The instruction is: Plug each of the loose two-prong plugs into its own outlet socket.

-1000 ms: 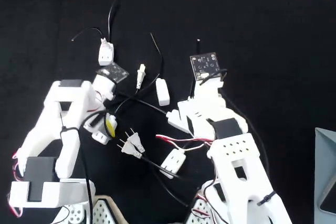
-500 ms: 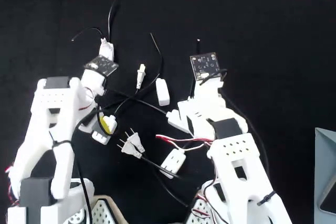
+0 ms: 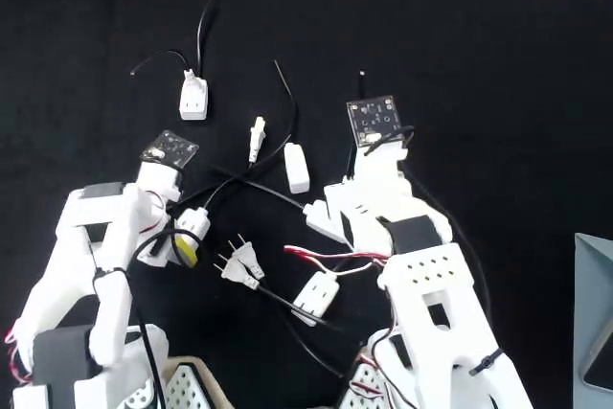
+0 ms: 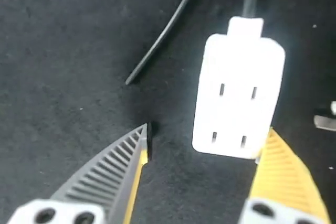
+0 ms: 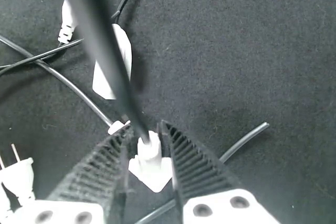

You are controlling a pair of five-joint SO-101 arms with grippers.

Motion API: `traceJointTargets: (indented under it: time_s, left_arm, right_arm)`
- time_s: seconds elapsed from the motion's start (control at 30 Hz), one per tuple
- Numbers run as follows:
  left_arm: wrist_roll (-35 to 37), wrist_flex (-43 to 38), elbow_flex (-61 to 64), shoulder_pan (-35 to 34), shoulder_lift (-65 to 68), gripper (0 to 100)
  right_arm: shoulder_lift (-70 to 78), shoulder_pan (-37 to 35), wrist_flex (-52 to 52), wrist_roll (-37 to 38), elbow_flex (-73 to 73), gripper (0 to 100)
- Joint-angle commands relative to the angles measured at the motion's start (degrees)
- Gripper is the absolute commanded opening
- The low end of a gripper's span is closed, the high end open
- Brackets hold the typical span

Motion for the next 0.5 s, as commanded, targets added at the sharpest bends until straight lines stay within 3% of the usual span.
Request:
traceJointTargets:
  time_s: [0.0, 0.2, 0.47]
  left_arm:
    - [0.09, -0.7, -1.63, -1.71, -1.76, 32]
    - [-2.46, 0.97, -3.56, -4.26, -1.85, 32]
    - [-4.31, 16.26, -9.98, -4.7, -8.53, 32]
  right_arm:
    - [-0.31, 0.0, -0.88, -0.18, -0.4, 1.1]
    - [-0.31, 0.0, -1.05, -0.18, -0.4, 1.1]
    - [-0.31, -3.78, -1.23, -0.18, -0.84, 1.2]
